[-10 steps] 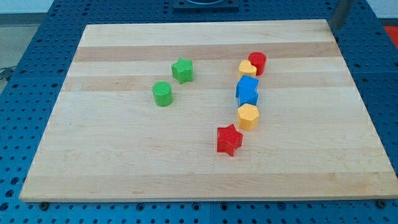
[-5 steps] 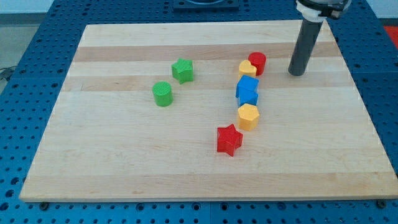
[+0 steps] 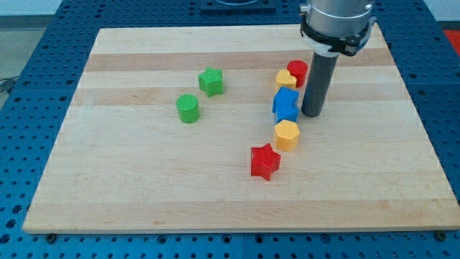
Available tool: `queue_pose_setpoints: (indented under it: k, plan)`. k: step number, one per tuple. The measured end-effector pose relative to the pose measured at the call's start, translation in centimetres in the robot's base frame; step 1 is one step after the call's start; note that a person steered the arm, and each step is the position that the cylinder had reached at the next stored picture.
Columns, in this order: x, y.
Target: Push the blue cube close to the green star
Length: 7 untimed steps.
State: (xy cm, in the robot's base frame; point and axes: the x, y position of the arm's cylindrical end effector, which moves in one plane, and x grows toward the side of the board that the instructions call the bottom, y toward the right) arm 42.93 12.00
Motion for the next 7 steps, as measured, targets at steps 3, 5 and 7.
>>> queue_pose_setpoints:
  k: [3, 5, 7]
  plan:
    - [-1.9, -7.8]
    - [-2.5, -12.3]
    - [-6.5, -12.3]
